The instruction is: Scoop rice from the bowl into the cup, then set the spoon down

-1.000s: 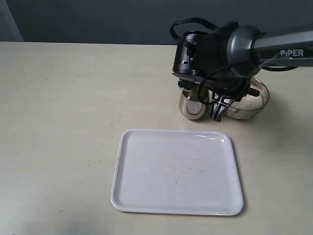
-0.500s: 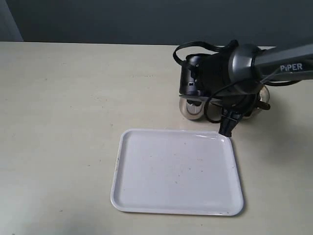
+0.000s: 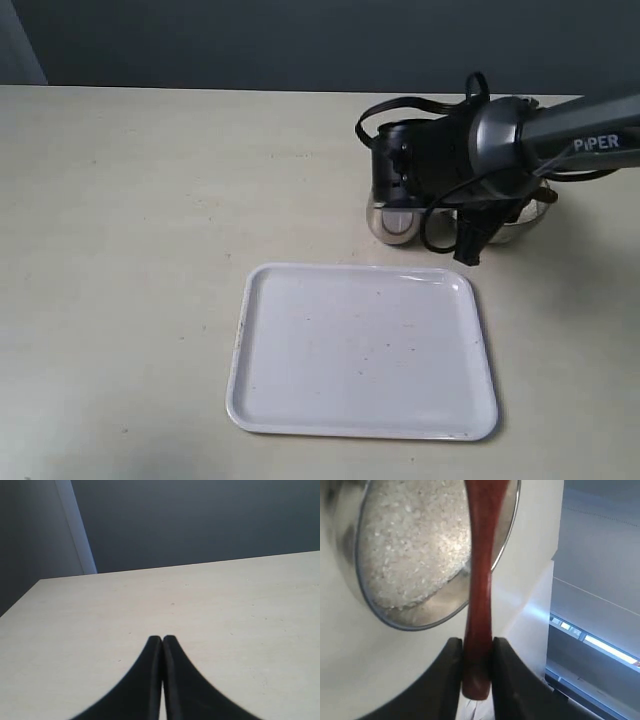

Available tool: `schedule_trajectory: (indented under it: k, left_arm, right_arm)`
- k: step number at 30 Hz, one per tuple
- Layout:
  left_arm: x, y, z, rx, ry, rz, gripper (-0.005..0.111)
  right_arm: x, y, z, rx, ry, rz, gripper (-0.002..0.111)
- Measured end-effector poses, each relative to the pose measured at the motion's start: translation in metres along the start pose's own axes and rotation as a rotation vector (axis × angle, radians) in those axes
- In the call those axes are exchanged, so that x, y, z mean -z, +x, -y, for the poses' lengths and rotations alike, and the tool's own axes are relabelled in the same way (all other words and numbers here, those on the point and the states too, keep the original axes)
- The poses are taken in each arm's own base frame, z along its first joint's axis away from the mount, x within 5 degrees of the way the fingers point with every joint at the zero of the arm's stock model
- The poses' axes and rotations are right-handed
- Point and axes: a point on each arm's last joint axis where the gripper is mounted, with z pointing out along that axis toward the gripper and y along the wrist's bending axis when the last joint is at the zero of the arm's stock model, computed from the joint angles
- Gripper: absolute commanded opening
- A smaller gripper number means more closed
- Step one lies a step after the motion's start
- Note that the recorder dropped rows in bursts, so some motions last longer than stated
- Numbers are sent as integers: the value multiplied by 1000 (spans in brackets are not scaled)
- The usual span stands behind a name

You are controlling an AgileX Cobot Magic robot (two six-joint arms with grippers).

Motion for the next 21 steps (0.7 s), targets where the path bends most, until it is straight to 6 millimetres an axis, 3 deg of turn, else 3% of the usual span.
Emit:
schedule_trajectory:
  k: [21]
  left_arm:
    - [0, 0, 0, 0, 0, 0, 0]
  right_arm:
    - [3, 4, -1, -24, -56, -12, -1]
